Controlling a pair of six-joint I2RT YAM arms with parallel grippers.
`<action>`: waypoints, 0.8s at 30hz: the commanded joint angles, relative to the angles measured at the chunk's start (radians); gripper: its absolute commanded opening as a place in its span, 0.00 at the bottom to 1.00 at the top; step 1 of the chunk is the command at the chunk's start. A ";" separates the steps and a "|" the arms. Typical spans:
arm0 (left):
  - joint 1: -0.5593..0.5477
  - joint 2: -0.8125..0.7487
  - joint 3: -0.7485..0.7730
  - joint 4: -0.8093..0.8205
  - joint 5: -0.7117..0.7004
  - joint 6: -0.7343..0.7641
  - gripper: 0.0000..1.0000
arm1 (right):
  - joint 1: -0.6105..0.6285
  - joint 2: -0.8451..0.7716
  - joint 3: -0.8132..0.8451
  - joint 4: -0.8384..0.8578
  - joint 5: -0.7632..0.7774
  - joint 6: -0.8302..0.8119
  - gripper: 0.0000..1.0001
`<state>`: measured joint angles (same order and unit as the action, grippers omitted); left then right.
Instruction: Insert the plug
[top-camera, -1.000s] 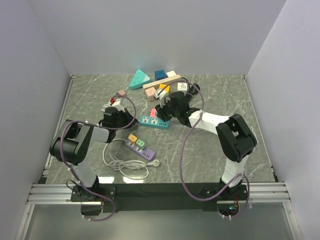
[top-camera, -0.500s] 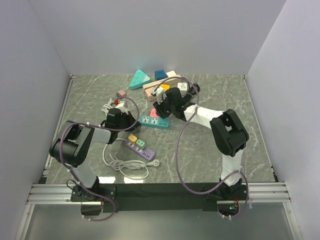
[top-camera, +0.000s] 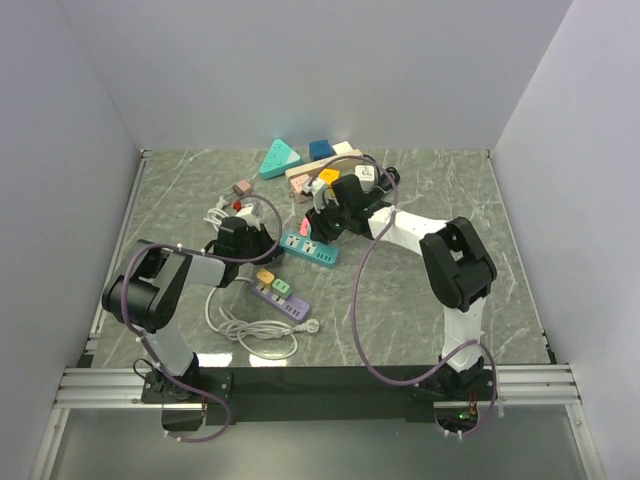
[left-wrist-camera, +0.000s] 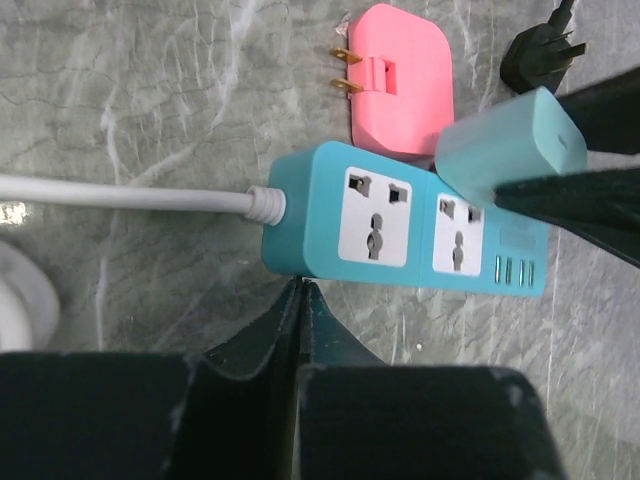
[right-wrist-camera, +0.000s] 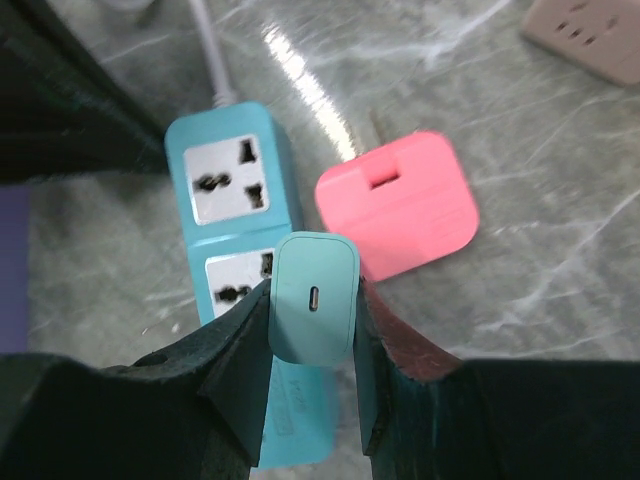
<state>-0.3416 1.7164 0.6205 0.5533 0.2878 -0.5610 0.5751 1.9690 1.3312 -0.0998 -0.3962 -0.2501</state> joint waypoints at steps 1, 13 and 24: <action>-0.017 -0.021 0.019 0.023 -0.025 0.016 0.08 | 0.000 -0.074 -0.061 -0.112 -0.133 0.026 0.00; -0.048 -0.031 0.008 0.045 -0.012 0.030 0.08 | 0.028 -0.266 -0.263 0.068 -0.014 0.165 0.00; -0.051 -0.126 -0.031 -0.041 -0.174 -0.017 0.24 | 0.164 -0.432 -0.354 0.192 0.290 0.265 0.00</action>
<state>-0.3897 1.6314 0.6041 0.5270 0.1776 -0.5602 0.7120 1.5467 0.9489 0.0360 -0.2070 -0.0071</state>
